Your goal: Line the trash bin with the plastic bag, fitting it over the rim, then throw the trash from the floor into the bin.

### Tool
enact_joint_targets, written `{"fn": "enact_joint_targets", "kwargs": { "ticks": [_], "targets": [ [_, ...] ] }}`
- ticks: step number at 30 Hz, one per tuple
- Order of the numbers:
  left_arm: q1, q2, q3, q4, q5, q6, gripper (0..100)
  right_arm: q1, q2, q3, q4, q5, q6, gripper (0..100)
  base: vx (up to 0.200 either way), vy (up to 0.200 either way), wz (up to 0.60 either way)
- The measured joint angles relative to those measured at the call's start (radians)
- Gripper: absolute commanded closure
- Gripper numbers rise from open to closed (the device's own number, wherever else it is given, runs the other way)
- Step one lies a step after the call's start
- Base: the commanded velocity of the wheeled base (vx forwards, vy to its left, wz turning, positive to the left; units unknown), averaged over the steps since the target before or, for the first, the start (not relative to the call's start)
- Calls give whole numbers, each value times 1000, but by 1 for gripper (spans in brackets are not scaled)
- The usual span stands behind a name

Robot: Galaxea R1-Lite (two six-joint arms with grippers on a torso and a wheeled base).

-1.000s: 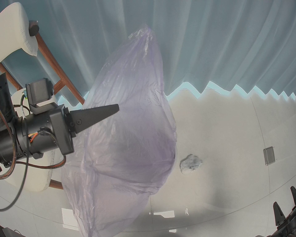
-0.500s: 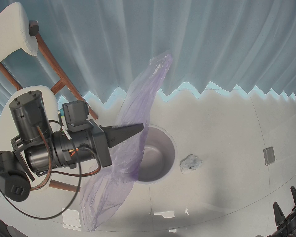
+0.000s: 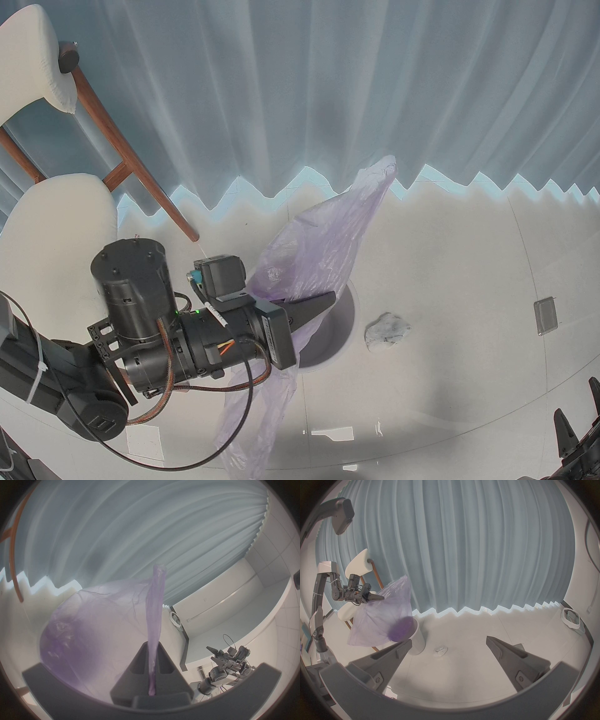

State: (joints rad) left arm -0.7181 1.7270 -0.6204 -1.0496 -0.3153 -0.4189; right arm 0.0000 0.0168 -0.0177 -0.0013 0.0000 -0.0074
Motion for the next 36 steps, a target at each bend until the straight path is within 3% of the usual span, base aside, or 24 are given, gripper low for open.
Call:
{"fn": "enact_joint_targets", "kwargs": {
  "ticks": [10, 18, 33, 36],
  "targets": [
    [10, 53, -8, 6, 151, 33, 100, 0, 0, 0, 0, 0, 0, 0, 0, 0, 0],
    [-3, 58, 8, 68, 273, 120, 100, 0, 0, 0, 0, 0, 0, 0, 0, 0, 0],
    [-61, 32, 46, 54, 279, 209, 100, 0, 0, 0, -4, 20, -9, 0, 0, 0, 0],
    [-67, 23, 49, 53, 281, 210, 100, 0, 0, 0, -59, 23, -1, 0, 0, 0, 0]
  ]
}}
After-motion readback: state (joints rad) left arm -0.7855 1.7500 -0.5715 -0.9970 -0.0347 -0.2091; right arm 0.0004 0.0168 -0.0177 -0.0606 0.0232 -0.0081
